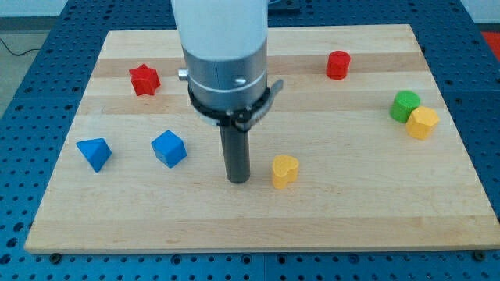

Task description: Push the yellow heart into yellow hexagon

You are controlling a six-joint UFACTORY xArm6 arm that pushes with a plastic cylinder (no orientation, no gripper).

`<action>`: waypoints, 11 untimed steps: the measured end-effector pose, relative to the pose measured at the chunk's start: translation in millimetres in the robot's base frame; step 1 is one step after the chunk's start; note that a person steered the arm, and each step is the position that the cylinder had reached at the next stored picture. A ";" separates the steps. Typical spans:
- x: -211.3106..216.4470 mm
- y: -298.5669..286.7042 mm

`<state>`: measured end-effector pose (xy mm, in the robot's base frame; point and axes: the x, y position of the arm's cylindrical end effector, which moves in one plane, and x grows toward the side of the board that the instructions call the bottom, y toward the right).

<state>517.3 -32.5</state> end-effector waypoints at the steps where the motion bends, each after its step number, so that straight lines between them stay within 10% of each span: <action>1: -4.7 62.7; 2: -0.9 140.6; 5: 19.5 50.5; 7: 31.0 166.9; 11: 62.9 182.0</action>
<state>580.2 149.5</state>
